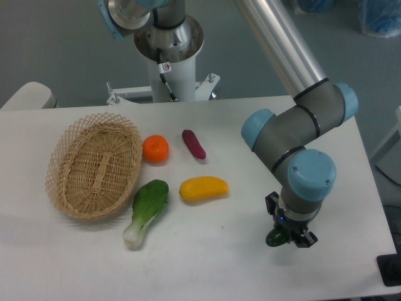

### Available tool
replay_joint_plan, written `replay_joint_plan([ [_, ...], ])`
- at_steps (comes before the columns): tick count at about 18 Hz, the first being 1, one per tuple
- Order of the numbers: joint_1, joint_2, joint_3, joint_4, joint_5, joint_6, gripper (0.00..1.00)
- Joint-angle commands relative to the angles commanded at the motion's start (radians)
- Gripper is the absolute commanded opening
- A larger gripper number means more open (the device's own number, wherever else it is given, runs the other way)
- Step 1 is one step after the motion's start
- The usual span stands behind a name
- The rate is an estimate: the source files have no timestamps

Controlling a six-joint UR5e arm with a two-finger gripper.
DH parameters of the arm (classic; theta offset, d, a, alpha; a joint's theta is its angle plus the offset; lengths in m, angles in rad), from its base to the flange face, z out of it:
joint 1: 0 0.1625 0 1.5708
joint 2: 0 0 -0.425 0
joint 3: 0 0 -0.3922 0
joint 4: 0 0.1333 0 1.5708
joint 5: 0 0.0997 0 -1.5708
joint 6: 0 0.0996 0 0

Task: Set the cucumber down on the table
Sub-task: 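Hold the green cucumber in the gripper and start moving toward the mango, then carry the cucumber toward the yellow mango and lower it to the table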

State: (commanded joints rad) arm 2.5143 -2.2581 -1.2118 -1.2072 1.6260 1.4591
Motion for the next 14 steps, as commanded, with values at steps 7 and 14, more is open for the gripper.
replay_joint_plan([
  [7,-0.067,0.021,-0.044,0.008,-0.003,-0.082,0.19],
  [14,-0.098,0.025,-0.129,0.063,-0.023,-0.085,0.18],
])
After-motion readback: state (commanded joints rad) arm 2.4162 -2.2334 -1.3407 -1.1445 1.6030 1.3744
